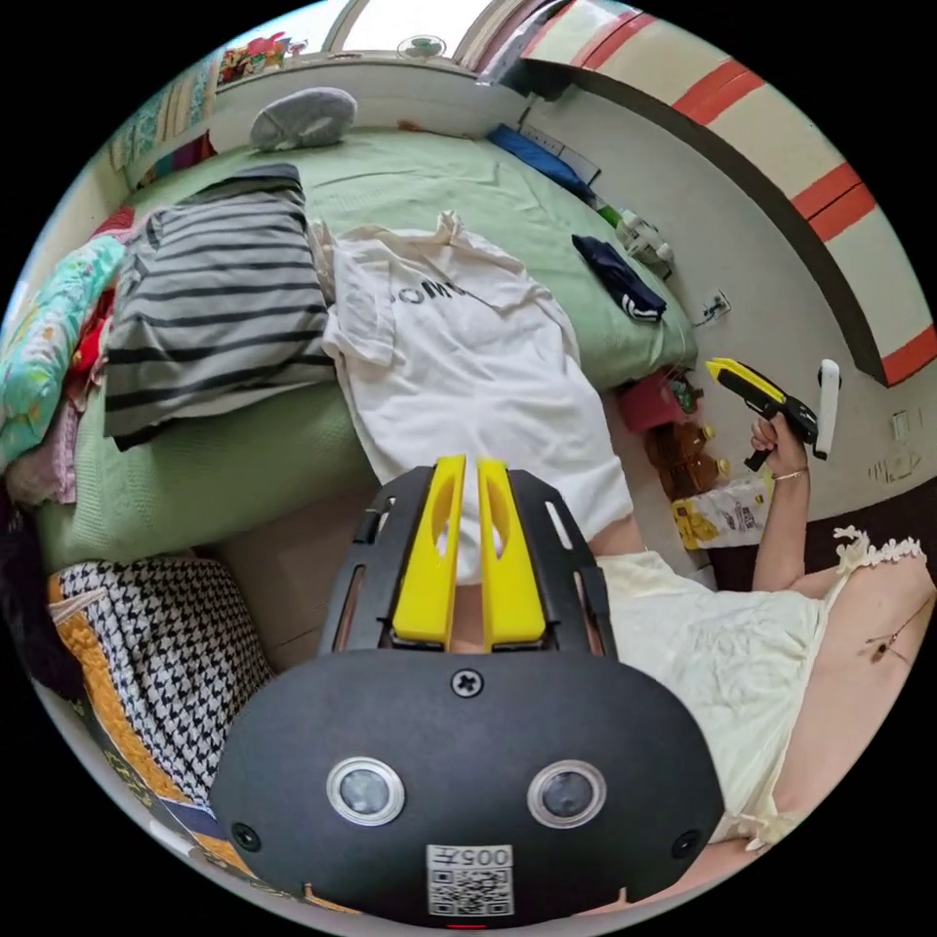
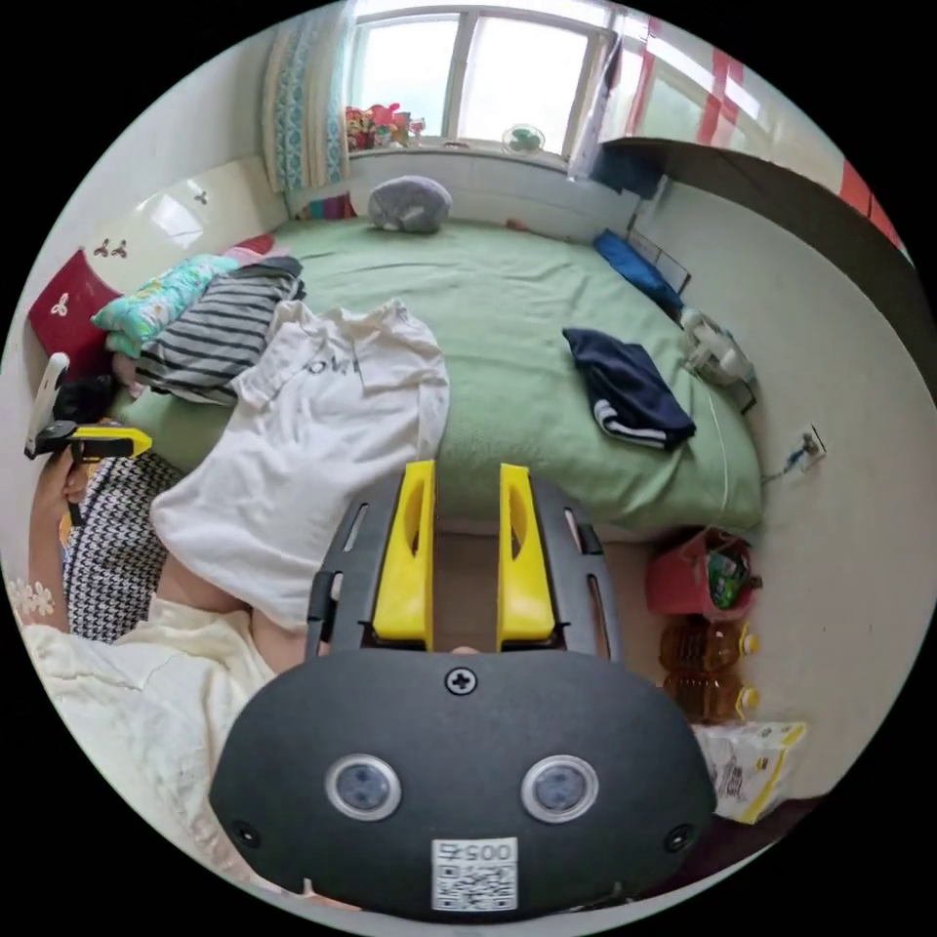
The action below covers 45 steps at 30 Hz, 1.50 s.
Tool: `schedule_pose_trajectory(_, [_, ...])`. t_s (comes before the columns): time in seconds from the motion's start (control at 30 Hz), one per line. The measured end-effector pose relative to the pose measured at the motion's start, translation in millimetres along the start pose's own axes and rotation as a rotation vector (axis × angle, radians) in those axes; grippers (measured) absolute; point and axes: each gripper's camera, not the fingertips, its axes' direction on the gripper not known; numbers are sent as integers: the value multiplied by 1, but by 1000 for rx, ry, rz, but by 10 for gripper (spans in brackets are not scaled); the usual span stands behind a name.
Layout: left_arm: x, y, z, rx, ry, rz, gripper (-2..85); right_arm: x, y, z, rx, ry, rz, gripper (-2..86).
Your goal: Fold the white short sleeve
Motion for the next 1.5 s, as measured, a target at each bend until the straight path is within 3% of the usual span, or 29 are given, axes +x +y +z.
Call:
schedule_pose_trajectory(0.17, [-32,-80,17,88,-116,-8,89,-20,-92,67,115,-173,-110,100])
schedule_pose_trajectory(0.43, [-88,-201,95,102,-218,-68,99,-48,-219,218,47,-322,-199,120])
schedule_pose_trajectory(0.63, [-114,-267,158,-5,-274,-82,98,-58,-270,300,-160,-130,-283,106])
schedule_pose_trajectory(0.77, [-124,-297,198,-54,-226,-122,77,-50,-281,304,-100,-140,-247,17])
schedule_pose_trajectory(0.97, [-103,-327,208,-22,-327,-55,47,-14,-306,287,-36,-72,-194,-11])
schedule_pose_trajectory(1.23, [-86,-429,196,64,-324,35,56,40,-392,271,14,101,-108,-3])
schedule_pose_trajectory(1.37, [-105,-474,234,-114,-304,-108,73,62,-426,295,-139,78,18,57])
schedule_pose_trajectory(1.5, [-91,-461,240,-67,-310,-39,72,55,-411,287,-57,-62,-77,86])
